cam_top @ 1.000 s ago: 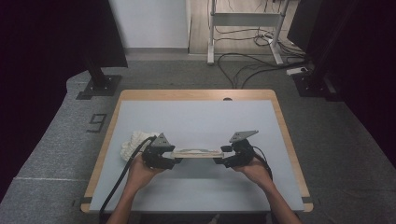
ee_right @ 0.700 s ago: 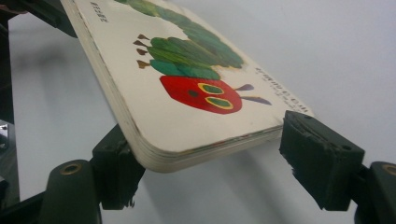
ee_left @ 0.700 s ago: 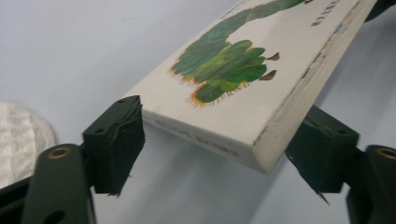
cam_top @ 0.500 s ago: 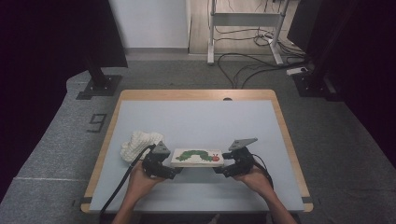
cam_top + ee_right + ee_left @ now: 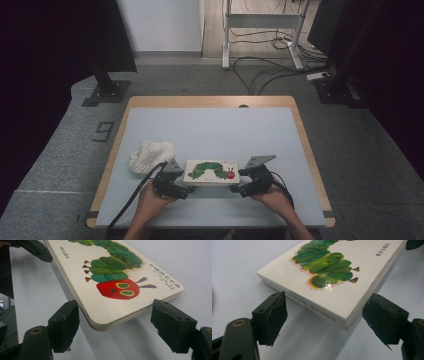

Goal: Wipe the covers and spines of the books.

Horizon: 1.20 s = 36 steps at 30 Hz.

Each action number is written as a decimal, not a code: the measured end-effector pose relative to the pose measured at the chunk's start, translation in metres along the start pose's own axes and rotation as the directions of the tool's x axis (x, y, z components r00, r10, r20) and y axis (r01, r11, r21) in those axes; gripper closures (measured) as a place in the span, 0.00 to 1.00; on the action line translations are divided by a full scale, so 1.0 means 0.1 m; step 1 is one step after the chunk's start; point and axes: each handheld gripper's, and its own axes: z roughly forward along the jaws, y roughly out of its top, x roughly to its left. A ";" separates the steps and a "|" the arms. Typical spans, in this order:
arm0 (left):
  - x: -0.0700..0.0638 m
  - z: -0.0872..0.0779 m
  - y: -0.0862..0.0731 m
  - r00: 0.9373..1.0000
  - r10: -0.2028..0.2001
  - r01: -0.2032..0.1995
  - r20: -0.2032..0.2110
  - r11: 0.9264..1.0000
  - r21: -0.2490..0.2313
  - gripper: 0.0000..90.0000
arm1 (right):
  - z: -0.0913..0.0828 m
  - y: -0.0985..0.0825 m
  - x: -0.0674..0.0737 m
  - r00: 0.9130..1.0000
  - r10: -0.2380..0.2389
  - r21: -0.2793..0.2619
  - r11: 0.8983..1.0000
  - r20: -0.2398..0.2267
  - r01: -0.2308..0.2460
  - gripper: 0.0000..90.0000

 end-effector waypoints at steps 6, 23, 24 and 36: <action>-0.04 0.03 -0.05 1.000 0.023 -0.023 -0.002 1.000 0.009 0.24 | 0.02 -0.07 0.04 1.000 -0.022 -0.001 1.000 0.018 0.022 0.25; -0.10 0.11 -0.17 0.996 0.085 -0.084 -0.030 0.995 0.056 0.27 | 0.09 -0.25 0.12 0.996 -0.061 0.018 0.998 0.058 0.060 0.32; -0.11 0.11 -0.18 0.996 0.087 -0.085 -0.030 0.995 0.060 0.27 | 0.09 -0.26 0.12 0.997 -0.059 0.021 0.998 0.056 0.058 0.32; -0.12 0.12 -0.25 0.993 0.116 -0.114 -0.029 0.991 0.071 0.35 | 0.11 -0.30 0.15 0.994 -0.076 0.016 0.997 0.077 0.075 0.37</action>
